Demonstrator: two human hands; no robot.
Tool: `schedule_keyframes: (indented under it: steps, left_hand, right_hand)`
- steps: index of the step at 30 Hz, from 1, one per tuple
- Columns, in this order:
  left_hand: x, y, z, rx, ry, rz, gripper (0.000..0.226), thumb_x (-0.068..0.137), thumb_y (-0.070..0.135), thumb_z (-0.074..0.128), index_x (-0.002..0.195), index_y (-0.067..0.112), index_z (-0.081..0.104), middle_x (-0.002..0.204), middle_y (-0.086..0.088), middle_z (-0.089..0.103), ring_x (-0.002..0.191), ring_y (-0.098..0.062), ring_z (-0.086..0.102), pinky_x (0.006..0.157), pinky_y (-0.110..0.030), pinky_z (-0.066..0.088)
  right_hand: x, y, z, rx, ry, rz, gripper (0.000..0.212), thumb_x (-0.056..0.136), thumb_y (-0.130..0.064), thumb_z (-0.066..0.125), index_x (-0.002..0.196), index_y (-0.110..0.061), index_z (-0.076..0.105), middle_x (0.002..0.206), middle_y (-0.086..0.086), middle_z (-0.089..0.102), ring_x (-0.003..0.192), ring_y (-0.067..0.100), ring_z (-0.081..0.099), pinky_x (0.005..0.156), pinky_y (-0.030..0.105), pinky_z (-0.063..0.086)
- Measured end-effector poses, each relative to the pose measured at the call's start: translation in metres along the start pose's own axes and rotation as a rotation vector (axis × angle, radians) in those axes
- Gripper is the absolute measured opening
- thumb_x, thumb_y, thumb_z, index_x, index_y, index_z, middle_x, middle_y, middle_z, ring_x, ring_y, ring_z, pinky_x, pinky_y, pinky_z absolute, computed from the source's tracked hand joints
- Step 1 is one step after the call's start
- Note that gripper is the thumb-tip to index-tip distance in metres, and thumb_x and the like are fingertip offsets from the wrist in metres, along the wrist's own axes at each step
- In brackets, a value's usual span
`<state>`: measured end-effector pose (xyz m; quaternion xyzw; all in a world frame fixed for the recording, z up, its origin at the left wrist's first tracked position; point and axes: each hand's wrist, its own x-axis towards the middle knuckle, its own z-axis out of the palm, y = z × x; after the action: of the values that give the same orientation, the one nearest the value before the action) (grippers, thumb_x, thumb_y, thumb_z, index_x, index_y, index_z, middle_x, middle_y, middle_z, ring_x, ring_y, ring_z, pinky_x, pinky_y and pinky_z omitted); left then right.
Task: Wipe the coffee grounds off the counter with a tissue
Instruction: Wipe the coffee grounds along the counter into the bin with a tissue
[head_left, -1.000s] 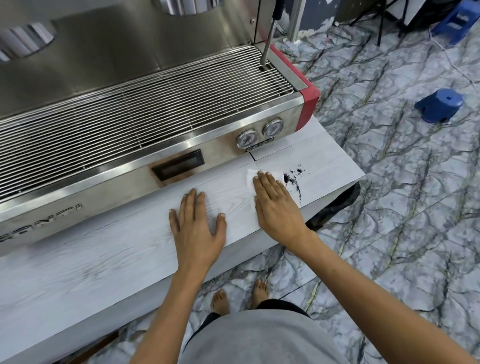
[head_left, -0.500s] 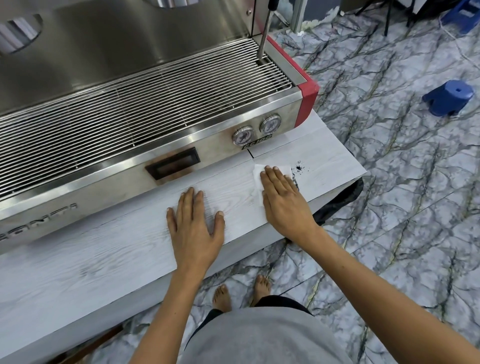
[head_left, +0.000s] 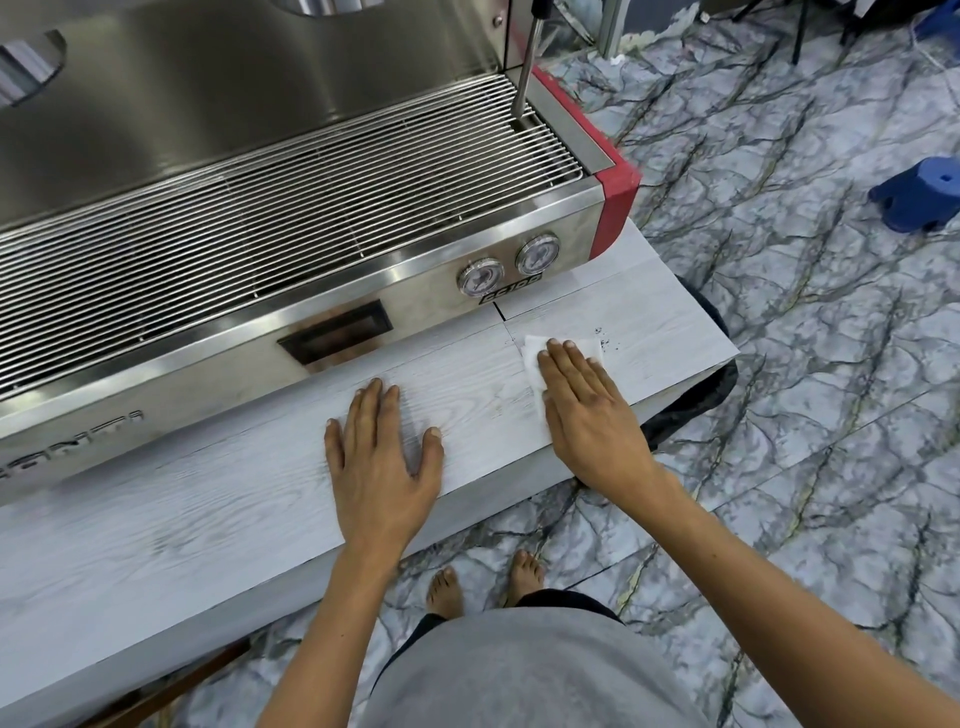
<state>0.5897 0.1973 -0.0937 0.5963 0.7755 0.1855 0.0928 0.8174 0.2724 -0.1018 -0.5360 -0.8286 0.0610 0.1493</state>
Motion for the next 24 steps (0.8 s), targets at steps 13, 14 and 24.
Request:
schedule_keyframes:
  steps: [13, 14, 24]
  left_hand:
    - [0.001, 0.001, 0.001, 0.029, -0.002, -0.008, 0.07, 0.094, 0.056, 0.035, 0.151, 0.015, 0.037, 0.162, 0.0, 0.027, 0.151, -0.016, 0.019, 0.124, -0.045, 0.006]
    - [0.0, 0.0, 0.002, 0.031, 0.0, -0.008, 0.07, 0.094, 0.056, 0.036, 0.151, 0.015, 0.037, 0.162, 0.0, 0.028, 0.151, -0.016, 0.019, 0.124, -0.045, 0.006]
    - [0.0, 0.001, 0.001, 0.036, 0.019, -0.016, 0.067, 0.094, 0.055, 0.039, 0.149, 0.015, 0.04, 0.161, 0.0, 0.03, 0.15, -0.016, 0.022, 0.124, -0.045, 0.01]
  right_hand:
    - [0.007, 0.042, -0.013, 0.014, -0.006, -0.024, 0.049, 0.101, -0.024, 0.026, 0.141, 0.0, 0.043, 0.149, 0.016, 0.039, 0.142, 0.027, 0.031, 0.116, 0.045, 0.028]
    - [0.008, 0.046, -0.014, 0.018, -0.01, -0.022, 0.05, 0.101, -0.024, 0.026, 0.141, -0.001, 0.042, 0.15, 0.016, 0.038, 0.142, 0.027, 0.031, 0.116, 0.045, 0.028]
    - [0.014, 0.052, -0.015, 0.145, 0.001, 0.014, 0.05, 0.091, 0.01, 0.044, 0.14, 0.0, 0.043, 0.149, 0.018, 0.04, 0.141, 0.03, 0.032, 0.116, 0.047, 0.026]
